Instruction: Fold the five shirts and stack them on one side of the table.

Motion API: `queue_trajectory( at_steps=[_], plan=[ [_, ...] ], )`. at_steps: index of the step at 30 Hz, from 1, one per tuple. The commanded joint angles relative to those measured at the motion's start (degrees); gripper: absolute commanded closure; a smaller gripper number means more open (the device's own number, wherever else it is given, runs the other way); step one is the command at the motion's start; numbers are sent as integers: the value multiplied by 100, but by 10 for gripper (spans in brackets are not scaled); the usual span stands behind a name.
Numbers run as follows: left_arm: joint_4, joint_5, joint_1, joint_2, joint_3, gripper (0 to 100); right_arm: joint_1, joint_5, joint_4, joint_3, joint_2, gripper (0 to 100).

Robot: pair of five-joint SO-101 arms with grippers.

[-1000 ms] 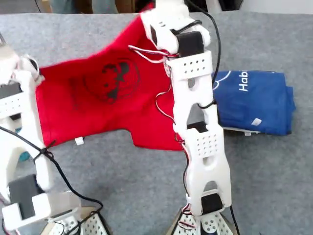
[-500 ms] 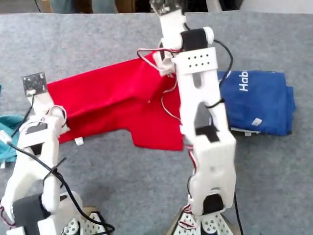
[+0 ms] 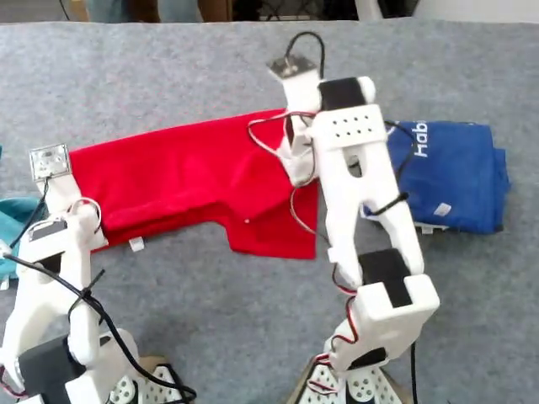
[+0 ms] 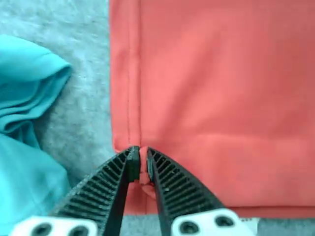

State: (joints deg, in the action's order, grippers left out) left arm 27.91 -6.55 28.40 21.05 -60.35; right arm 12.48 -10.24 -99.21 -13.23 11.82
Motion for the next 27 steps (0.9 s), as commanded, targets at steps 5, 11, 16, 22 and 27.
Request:
queue_trajectory(
  at_steps=[5, 11, 16, 22, 27],
  plan=[
    [-88, -35, 268, 141, 31, 971, 167, -62, 211, 840, -347, 985],
    [70, -70, 268, 141, 31, 971, 79, -53, 158, 901, -356, 985],
    [360, -79, 321, 202, 48, 971, 44, -53, 158, 1121, -523, 985],
    [404, -35, 637, 202, 286, 971, 44, -9, 158, 1411, -1042, 985],
    [404, -79, 312, 141, 189, 971, 88, -18, 237, 1886, -1112, 985]
  ],
)
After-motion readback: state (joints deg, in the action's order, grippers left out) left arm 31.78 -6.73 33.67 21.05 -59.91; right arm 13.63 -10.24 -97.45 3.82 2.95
